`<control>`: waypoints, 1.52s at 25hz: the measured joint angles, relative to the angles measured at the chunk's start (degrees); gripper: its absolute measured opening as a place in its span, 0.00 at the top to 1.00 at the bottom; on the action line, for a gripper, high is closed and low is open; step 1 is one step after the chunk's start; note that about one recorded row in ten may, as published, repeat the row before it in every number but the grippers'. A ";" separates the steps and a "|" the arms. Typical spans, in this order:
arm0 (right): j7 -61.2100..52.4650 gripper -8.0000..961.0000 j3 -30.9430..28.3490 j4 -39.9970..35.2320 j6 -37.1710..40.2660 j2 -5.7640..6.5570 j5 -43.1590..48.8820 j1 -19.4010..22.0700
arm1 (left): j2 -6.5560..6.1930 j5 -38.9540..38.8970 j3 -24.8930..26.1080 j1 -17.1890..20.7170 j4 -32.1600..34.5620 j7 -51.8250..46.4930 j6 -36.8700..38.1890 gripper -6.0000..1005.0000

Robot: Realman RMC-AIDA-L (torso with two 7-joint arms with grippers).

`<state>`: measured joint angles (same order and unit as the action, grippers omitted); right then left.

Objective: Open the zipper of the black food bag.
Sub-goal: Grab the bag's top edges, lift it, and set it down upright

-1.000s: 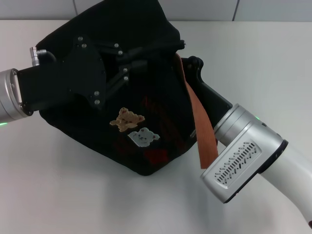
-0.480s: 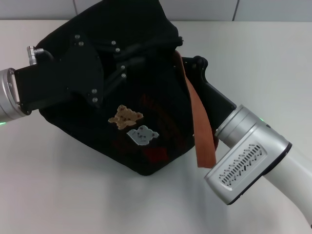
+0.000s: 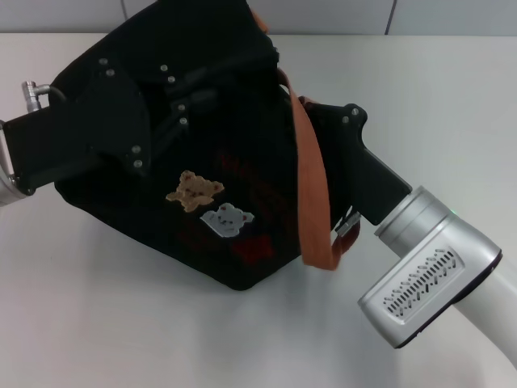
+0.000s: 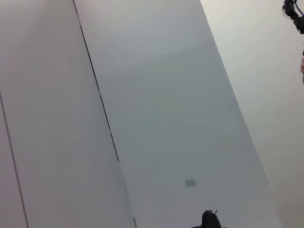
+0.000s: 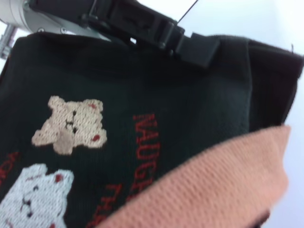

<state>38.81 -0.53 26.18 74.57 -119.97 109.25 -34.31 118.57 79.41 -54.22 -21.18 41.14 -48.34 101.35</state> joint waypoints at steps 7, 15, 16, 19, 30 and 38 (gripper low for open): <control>-0.23 0.97 -0.01 -0.54 0.02 0.00 -0.01 1.75 | -0.09 -0.36 0.63 0.71 -0.18 0.03 0.31 0.90; -2.84 0.97 0.00 -2.39 -0.01 0.00 -0.03 2.63 | -0.18 -0.51 2.21 2.09 -0.18 0.21 0.70 0.90; -2.84 0.96 0.00 -2.39 -0.01 0.00 -0.03 2.63 | -0.19 -0.51 2.41 2.22 -0.18 0.22 0.77 0.90; -3.01 0.96 -0.08 -2.79 -0.01 0.00 -0.22 2.85 | -0.19 -0.51 3.07 2.52 -0.19 0.23 0.90 0.90; -5.96 0.96 -1.54 -5.87 -0.11 0.00 -0.15 4.43 | -0.25 -0.49 6.52 3.06 -1.01 0.95 1.20 0.90; -6.85 0.95 -1.59 -6.49 -0.13 0.07 -0.34 4.60 | -0.45 -0.48 8.09 3.09 -1.59 0.97 1.22 0.90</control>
<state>31.96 -2.12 19.69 74.44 -119.90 108.90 -29.71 118.12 78.94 -46.12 -18.09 39.55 -47.37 102.57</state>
